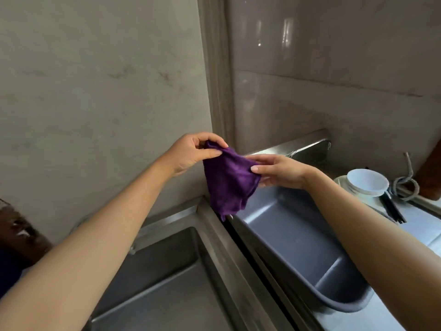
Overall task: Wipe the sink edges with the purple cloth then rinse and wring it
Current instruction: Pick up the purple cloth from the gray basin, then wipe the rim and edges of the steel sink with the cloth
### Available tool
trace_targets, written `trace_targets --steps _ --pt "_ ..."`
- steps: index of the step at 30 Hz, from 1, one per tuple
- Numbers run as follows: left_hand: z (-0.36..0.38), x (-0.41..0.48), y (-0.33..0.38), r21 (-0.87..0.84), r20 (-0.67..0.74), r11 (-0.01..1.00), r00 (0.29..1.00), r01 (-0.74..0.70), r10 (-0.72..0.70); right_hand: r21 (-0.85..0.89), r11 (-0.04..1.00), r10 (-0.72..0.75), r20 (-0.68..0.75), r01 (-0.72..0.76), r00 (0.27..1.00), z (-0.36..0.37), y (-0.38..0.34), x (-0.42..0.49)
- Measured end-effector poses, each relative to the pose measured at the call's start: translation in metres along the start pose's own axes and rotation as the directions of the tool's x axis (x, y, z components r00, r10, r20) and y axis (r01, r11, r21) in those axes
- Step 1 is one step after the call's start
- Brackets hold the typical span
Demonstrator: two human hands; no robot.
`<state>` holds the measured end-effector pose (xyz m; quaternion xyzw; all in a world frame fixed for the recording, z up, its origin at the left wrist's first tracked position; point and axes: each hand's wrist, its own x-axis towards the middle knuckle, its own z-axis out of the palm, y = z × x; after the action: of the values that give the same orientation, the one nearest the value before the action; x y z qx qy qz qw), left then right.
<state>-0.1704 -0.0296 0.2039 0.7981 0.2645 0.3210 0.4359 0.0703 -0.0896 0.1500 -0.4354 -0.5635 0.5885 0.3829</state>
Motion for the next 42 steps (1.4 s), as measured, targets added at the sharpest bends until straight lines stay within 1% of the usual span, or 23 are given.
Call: trace_targets --steps 1,3,5,6,9,13,15,18,19,20,22,23,24,25,28,29,32,34,35,37,39,42 --pt "-0.007 -0.005 0.001 0.001 -0.009 1.0 1.0 0.009 -0.009 -0.038 0.999 -0.019 -0.039 0.018 0.999 0.006 -0.004 0.006" --pt "-0.02 -0.017 0.001 0.012 -0.038 0.999 0.999 0.035 -0.034 -0.204 0.978 -0.064 -0.113 0.04 0.992 0.016 -0.01 0.018" --pt "-0.033 -0.032 0.001 0.039 -0.075 0.996 0.994 0.077 -0.074 -0.338 0.939 -0.112 -0.138 0.06 0.984 0.027 -0.015 0.03" --pt "-0.039 -0.04 -0.001 0.057 -0.102 0.994 0.991 0.096 -0.09 -0.369 0.926 -0.136 -0.141 0.075 0.981 0.033 -0.017 0.035" --pt "-0.06 -0.067 -0.015 0.115 -0.221 0.978 0.965 0.171 -0.143 -0.354 0.925 -0.202 -0.146 0.139 0.969 0.055 -0.022 0.053" --pt "-0.084 -0.109 -0.031 0.181 -0.347 0.926 0.903 0.33 -0.254 -0.267 0.943 -0.226 -0.076 0.199 0.971 0.098 -0.022 0.085" --pt "-0.097 -0.131 -0.035 0.188 -0.421 0.907 0.865 0.377 -0.273 -0.222 0.95 -0.233 -0.039 0.219 0.972 0.124 -0.021 0.102" --pt "-0.118 -0.167 -0.04 0.201 -0.55 0.868 0.785 0.454 -0.284 -0.245 0.935 -0.258 0.024 0.256 0.966 0.168 -0.02 0.124" --pt "-0.125 -0.18 -0.041 0.227 -0.583 0.845 0.763 0.484 -0.281 -0.297 0.915 -0.272 0.041 0.272 0.961 0.183 -0.019 0.13" --pt "-0.131 -0.193 -0.041 0.261 -0.608 0.818 0.746 0.513 -0.274 -0.39 0.872 -0.302 0.048 0.296 0.952 0.2 -0.017 0.137" --pt "-0.141 -0.222 -0.044 0.311 -0.646 0.762 0.715 0.568 -0.27 -0.577 0.744 -0.37 0.066 0.338 0.927 0.238 -0.011 0.149" --pt "-0.143 -0.234 -0.047 0.305 -0.661 0.756 0.7 0.58 -0.271 -0.611 0.711 -0.405 0.05 0.348 0.913 0.255 -0.008 0.152" --pt "-0.145 -0.245 -0.051 0.271 -0.681 0.769 0.68 0.579 -0.272 -0.613 0.703 -0.435 0.031 0.361 0.9 0.271 -0.004 0.154" --pt "-0.148 -0.261 -0.055 0.206 -0.711 0.795 0.646 0.57 -0.278 -0.593 0.713 -0.453 0.015 0.373 0.891 0.292 0.0 0.156" --pt "-0.15 -0.301 -0.071 -0.038 -0.807 0.875 0.501 0.483 -0.312 -0.489 0.794 -0.445 -0.061 0.362 0.893 0.35 0.016 0.161" --pt "-0.15 -0.313 -0.078 -0.086 -0.841 0.888 0.445 0.452 -0.308 -0.47 0.807 -0.445 -0.087 0.357 0.891 0.368 0.022 0.161" --pt "-0.15 -0.343 -0.099 -0.128 -0.926 0.892 0.27 0.434 -0.265 -0.493 0.806 -0.447 -0.144 0.328 0.883 0.419 0.044 0.162" --pt "-0.148 -0.364 -0.114 -0.125 -0.957 0.867 0.173 0.482 -0.234 -0.533 0.793 -0.421 -0.126 0.297 0.898 0.451 0.061 0.164" --pt "-0.148 -0.377 -0.124 -0.119 -0.964 0.851 0.146 0.512 -0.223 -0.543 0.79 -0.402 -0.107 0.285 0.91 0.465 0.071 0.165" --pt "-0.149 -0.404 -0.146 -0.122 -0.964 0.821 0.132 0.557 -0.232 -0.541 0.798 -0.36 -0.078 0.264 0.93 0.488 0.092 0.168" --pt "-0.151 -0.432 -0.17 -0.144 -0.95 0.78 0.137 0.609 -0.282 -0.542 0.812 -0.298 -0.062 0.219 0.952 0.506 0.118 0.171" --pt "-0.153 -0.465 -0.201 -0.152 -0.929 0.725 0.154 0.671 -0.337 -0.542 0.834 -0.167 -0.073 0.102 0.983 0.53 0.16 0.178"
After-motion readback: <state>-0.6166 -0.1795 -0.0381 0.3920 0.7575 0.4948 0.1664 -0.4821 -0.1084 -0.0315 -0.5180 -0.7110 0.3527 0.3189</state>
